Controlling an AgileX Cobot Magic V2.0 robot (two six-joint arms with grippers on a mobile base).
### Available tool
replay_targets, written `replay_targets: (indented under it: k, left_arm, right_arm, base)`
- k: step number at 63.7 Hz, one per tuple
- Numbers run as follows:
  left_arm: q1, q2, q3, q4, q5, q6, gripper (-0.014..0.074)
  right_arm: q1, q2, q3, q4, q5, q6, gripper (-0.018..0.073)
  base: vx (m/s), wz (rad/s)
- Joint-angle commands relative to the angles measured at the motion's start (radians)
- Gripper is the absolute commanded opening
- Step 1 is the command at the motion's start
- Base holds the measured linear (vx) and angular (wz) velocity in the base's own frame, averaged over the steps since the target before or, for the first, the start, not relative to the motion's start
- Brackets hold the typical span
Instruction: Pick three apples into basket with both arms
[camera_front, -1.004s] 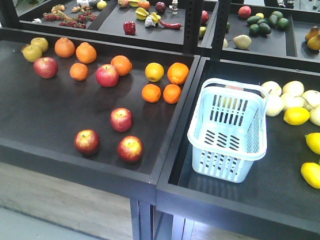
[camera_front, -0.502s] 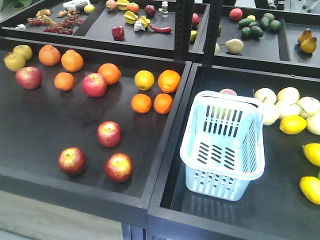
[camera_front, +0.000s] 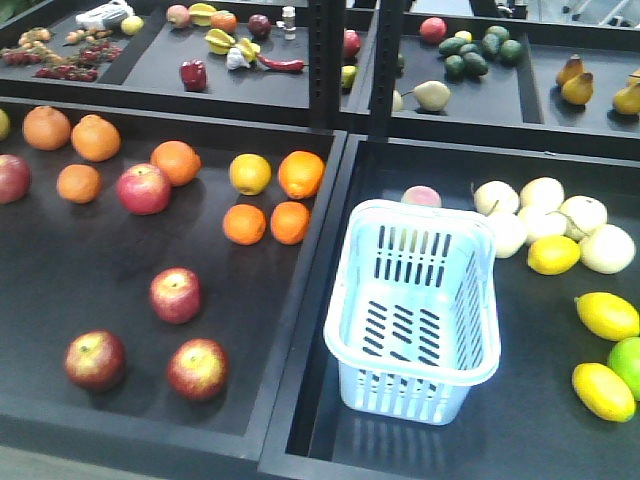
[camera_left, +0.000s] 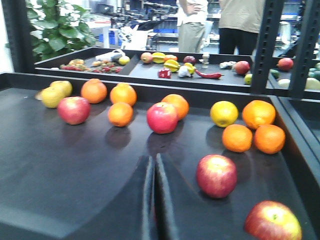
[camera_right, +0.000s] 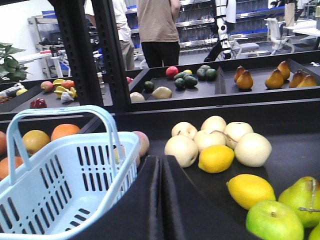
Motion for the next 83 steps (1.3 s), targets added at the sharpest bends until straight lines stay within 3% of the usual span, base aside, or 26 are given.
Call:
replay_targets:
  k: [1,83]
  left_arm:
    - [0.0,-0.013,-0.025,-0.001,-0.066,-0.002,-0.0006]
    - [0.0,-0.013,-0.025,-0.001,-0.066,-0.002,-0.0006]
  right_arm:
    - [-0.005,-0.011,0.014,-0.008,-0.076,-0.007,-0.0004]
    - [-0.005,-0.011,0.014,-0.008,-0.076,-0.007,-0.0004]
  base:
    - [0.07,-0.16]
    - [0.05,-0.13]
